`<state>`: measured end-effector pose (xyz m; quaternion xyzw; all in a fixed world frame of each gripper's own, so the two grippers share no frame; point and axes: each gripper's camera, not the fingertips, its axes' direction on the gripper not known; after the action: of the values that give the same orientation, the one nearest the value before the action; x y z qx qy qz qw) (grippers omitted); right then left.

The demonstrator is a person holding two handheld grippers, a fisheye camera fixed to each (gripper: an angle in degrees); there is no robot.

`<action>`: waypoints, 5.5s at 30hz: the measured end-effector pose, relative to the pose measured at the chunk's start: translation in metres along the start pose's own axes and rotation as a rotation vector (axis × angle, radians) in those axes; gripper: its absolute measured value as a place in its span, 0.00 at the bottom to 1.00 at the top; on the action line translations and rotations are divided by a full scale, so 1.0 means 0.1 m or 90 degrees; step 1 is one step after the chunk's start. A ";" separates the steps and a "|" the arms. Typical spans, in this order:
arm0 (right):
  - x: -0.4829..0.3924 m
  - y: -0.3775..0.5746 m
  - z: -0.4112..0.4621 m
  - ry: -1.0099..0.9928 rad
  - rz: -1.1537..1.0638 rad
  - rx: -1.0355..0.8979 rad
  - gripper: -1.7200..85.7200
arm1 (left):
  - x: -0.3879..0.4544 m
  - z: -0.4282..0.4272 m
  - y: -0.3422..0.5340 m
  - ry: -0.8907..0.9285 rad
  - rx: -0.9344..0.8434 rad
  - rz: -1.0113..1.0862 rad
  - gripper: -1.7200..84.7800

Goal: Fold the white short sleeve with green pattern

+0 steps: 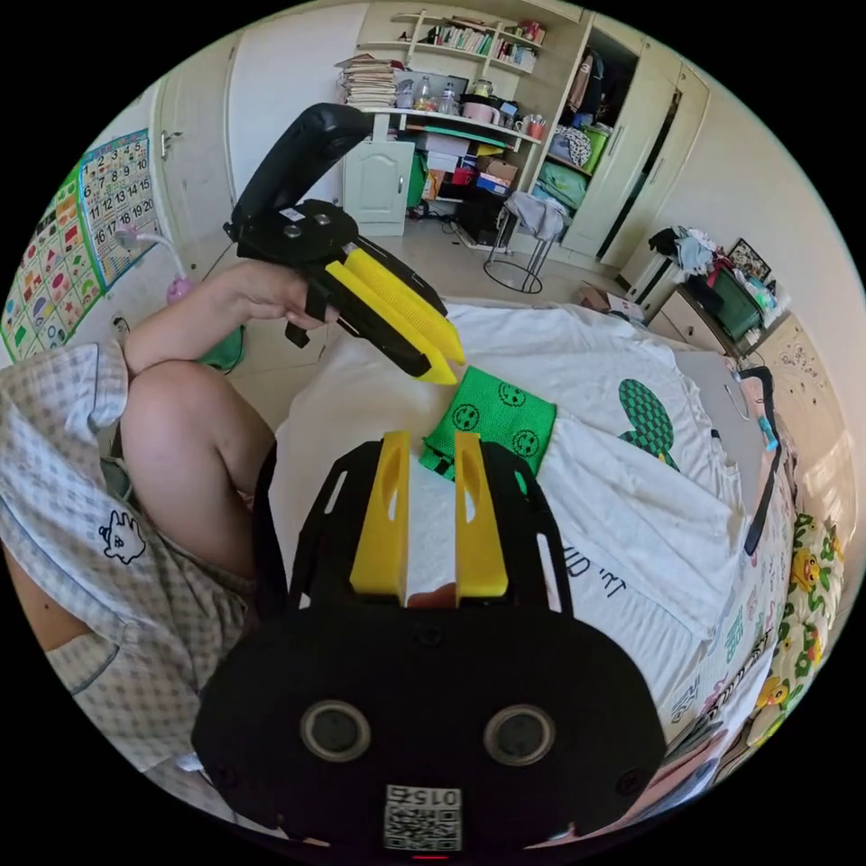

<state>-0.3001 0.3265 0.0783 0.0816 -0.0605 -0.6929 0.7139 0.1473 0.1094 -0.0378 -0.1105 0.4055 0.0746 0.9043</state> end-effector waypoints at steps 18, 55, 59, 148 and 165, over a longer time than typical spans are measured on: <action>-0.14 0.28 0.29 -0.006 0.018 0.028 0.02 | 0.38 -0.06 0.86 -0.024 0.100 -0.067 0.02; 1.75 -2.86 1.47 -0.039 -0.073 -0.059 0.13 | -1.58 2.81 3.19 0.020 0.010 -0.313 0.18; 1.76 -3.50 2.23 -0.007 -0.112 -0.137 0.14 | -1.46 3.29 3.33 0.056 0.030 -0.283 0.20; 2.89 -0.83 -1.17 -0.198 0.312 0.170 0.01 | 1.78 0.69 -0.80 -0.373 0.189 0.256 0.12; 1.74 1.30 -2.22 -0.229 0.246 0.302 0.01 | -0.20 1.25 -1.02 -0.280 0.052 0.072 0.12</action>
<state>-0.1228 0.1629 -0.1175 0.1089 -0.3591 -0.5152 0.7706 0.2470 0.0430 0.0722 -0.0322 0.2066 0.1311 0.9691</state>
